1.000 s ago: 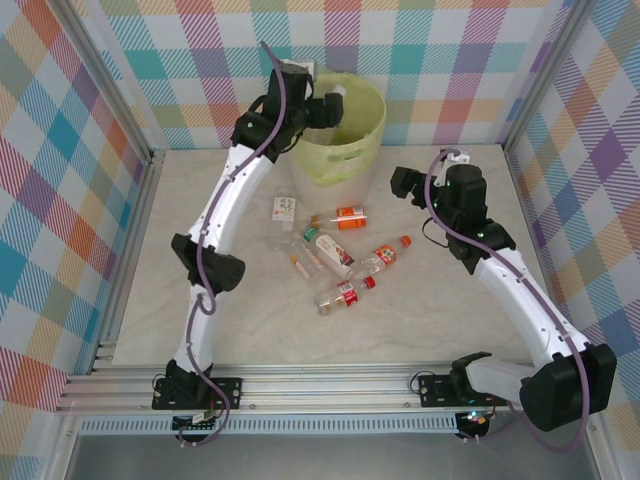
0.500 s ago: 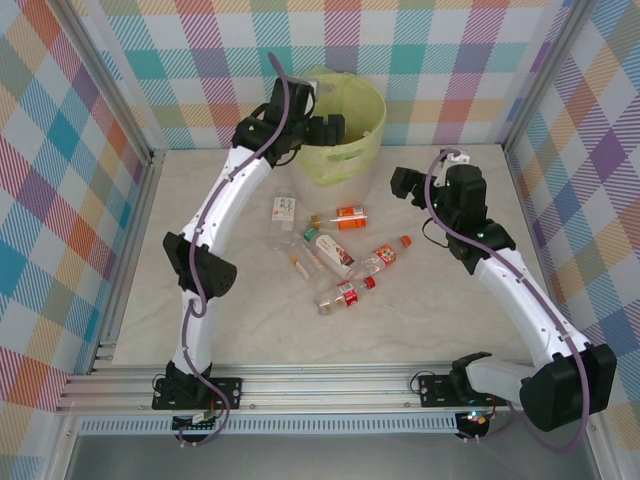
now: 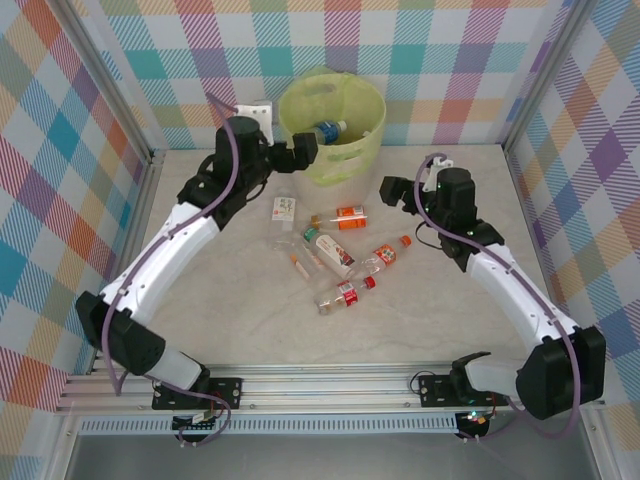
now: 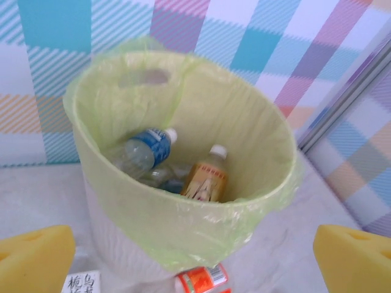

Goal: Put the plastic bottles in the bin

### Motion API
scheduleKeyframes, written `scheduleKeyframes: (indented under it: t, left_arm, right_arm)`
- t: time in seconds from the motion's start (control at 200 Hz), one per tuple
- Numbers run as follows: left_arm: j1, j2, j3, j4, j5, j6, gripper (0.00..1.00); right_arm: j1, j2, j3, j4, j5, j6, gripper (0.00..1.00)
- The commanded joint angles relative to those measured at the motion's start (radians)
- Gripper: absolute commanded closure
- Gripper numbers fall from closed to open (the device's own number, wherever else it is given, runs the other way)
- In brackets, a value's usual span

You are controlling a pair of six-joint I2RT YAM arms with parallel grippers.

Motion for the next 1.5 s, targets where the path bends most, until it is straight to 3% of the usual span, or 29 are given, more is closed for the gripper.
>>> scheduleKeyframes:
  t: [0.0, 0.185, 0.355, 0.56, 1.075, 1.495]
  left_arm:
    - [-0.008, -0.052, -0.083, 0.207, -0.027, -0.049, 0.00]
    - [-0.008, -0.078, -0.177, 0.329, -0.025, -0.117, 0.00]
    - [-0.005, -0.102, -0.247, 0.346, -0.060, -0.189, 0.00]
    - [0.015, -0.187, -0.363, 0.334, -0.066, -0.257, 0.00]
    - [0.118, -0.505, -0.712, 0.181, -0.142, -0.395, 0.00]
    - [0.168, -0.572, -0.871, 0.178, -0.099, -0.540, 0.00]
  right_arm:
    - [0.005, 0.021, -0.004, -0.028, -0.026, 0.027, 0.00]
    - [0.005, 0.059, -0.022, -0.104, -0.002, 0.121, 0.00]
    - [0.005, 0.114, -0.057, -0.203, 0.027, 0.266, 0.00]
    - [0.013, 0.183, -0.105, -0.224, -0.022, 0.461, 0.00]
    - [0.112, 0.345, -0.105, -0.239, 0.071, 0.645, 0.02]
    - [0.135, 0.447, -0.086, -0.186, 0.133, 0.703, 0.05]
